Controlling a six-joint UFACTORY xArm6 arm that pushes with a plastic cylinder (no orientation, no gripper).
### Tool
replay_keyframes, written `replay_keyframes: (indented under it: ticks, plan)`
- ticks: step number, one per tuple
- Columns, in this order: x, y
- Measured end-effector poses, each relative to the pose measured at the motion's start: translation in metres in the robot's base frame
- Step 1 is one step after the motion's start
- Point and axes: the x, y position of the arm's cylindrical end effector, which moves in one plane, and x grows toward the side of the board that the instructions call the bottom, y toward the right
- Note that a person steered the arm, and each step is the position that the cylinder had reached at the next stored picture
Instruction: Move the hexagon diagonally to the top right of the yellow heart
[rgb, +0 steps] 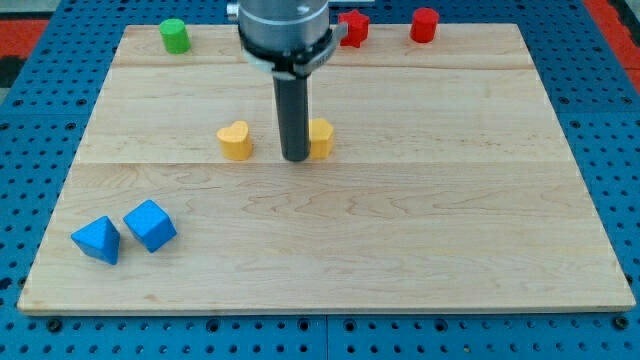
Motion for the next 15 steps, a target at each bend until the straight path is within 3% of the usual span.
replay_keyframes:
  ticks: [1, 4, 5, 6, 8, 9, 10, 11, 14, 15]
  plan:
    - [-0.047, 0.001]
    - [0.008, 0.027]
    - [0.047, 0.028]
    - [0.053, 0.058]
    - [-0.017, 0.060]
    - [-0.029, 0.060]
    - [-0.029, 0.066]
    - [0.005, 0.092]
    - [-0.090, 0.050]
    - [-0.101, 0.066]
